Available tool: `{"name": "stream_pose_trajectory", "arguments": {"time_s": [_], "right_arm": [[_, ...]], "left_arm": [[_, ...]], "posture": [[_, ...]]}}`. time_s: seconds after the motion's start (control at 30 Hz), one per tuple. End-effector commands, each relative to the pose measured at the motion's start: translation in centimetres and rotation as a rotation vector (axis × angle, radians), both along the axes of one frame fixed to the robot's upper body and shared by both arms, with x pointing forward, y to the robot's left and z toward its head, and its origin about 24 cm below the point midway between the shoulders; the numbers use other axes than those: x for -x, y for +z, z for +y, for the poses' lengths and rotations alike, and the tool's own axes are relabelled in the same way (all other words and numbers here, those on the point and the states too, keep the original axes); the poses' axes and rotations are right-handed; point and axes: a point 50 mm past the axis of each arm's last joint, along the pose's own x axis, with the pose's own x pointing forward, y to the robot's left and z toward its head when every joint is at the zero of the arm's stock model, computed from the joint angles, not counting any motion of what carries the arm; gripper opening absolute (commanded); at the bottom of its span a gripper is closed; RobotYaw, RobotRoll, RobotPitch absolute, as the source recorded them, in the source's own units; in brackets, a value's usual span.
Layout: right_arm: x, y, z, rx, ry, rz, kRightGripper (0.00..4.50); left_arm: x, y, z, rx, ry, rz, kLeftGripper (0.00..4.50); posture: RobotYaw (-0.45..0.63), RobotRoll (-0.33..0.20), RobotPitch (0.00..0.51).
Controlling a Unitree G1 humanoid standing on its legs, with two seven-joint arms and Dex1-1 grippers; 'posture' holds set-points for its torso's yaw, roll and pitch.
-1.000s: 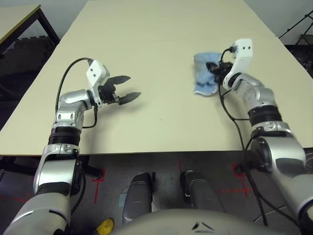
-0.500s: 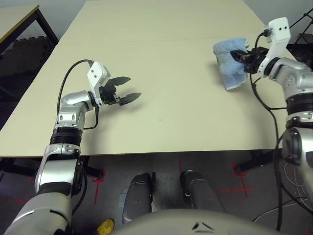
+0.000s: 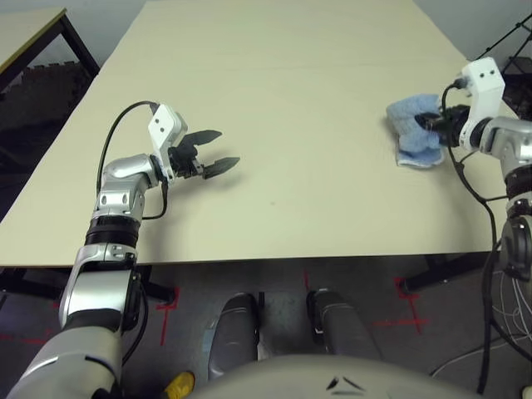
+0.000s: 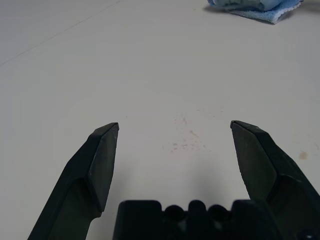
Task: Wipe the water off the table with a rag.
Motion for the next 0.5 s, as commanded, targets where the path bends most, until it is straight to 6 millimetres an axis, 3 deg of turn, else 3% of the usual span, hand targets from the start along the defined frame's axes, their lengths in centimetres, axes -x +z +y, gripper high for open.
{"name": "stream_pose_trajectory", "arguments": {"time_s": [0.03,0.1,0.33,0.5], "right_arm": [[0.1,-0.6,-0.4,0.076,-0.023,-0.016,0.09],[0.1,-0.9,-0.5,0.11,-0.034,-0.018,0.09],[0.2,-0.5,-1.3,0.13,-0.097,-0.054,2.64],[0.7,1.6,-3.2,0.136,-0.164,-0.139,4.48]], "left_arm": [[0.1,0.1,0.4,-0.018,0.012,-0.004,4.5],[0.1,0.2,0.4,-0.018,0.013,-0.004,4.5],[0.2,0.3,0.5,-0.013,0.024,-0.012,4.5],[0.0,0.6,0.7,0.033,0.091,-0.046,4.5]], "posture": [[-0.11,0.0,0.096],[-0.11,0.0,0.096],[-0.11,0.0,0.096],[-0.11,0.0,0.1]]}}
